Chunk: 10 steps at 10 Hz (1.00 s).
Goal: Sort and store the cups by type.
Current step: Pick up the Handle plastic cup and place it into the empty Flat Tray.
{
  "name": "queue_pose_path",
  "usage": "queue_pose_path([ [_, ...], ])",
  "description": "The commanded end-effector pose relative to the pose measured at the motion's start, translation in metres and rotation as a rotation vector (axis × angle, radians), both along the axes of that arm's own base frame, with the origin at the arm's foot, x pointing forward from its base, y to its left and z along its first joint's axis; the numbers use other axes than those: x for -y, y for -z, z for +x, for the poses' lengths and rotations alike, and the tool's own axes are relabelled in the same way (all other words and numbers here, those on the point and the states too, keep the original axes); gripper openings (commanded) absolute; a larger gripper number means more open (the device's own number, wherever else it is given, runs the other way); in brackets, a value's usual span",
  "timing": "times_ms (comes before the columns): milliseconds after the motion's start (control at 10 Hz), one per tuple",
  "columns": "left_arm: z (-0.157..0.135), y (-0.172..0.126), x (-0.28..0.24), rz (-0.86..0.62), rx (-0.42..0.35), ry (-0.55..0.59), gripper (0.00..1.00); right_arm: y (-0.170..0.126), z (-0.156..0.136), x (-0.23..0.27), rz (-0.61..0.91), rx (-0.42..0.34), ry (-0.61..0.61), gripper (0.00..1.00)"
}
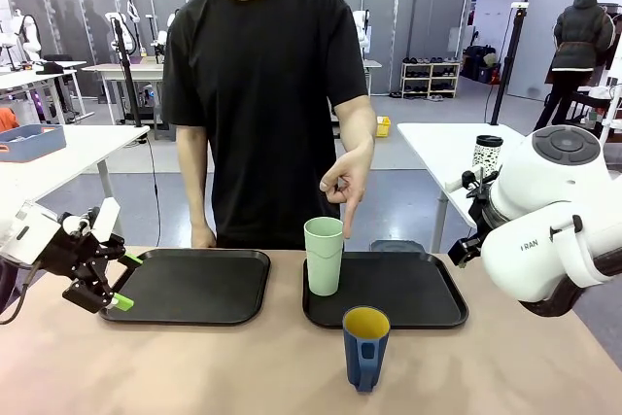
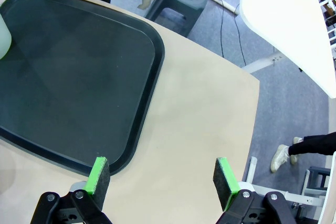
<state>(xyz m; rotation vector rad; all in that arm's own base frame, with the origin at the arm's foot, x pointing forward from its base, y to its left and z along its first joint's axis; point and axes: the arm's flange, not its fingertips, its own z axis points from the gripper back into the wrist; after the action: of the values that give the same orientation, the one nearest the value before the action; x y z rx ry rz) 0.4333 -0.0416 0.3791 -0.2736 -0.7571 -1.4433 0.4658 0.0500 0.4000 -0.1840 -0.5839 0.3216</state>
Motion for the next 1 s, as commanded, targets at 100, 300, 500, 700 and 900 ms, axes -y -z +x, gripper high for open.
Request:
queue_pose_path([
  [100,0.004,0.001,0.001,-0.007,0.006,-0.004,1.0,-0.006,-0.003,0.001,-0.016,-0.012,-0.079,1.0],
  [300,0.004,0.001,0.001,-0.007,0.006,-0.004,1.0,-0.021,-0.018,0.003,-0.11,-0.092,-0.358,1.0],
  [500,0.004,0.001,0.001,-0.007,0.006,-0.004,1.0,-0.035,-0.026,0.002,-0.174,-0.181,-0.542,1.0],
  [700,0.004,0.001,0.001,-0.007,0.006,-0.004,1.0,-0.041,-0.025,0.0,-0.296,-0.21,-0.643,1.0],
  [900,0.004,0.001,0.001,-0.007,0.006,-0.004,1.0,-0.04,-0.021,0.001,-0.385,-0.252,-0.746,1.0],
])
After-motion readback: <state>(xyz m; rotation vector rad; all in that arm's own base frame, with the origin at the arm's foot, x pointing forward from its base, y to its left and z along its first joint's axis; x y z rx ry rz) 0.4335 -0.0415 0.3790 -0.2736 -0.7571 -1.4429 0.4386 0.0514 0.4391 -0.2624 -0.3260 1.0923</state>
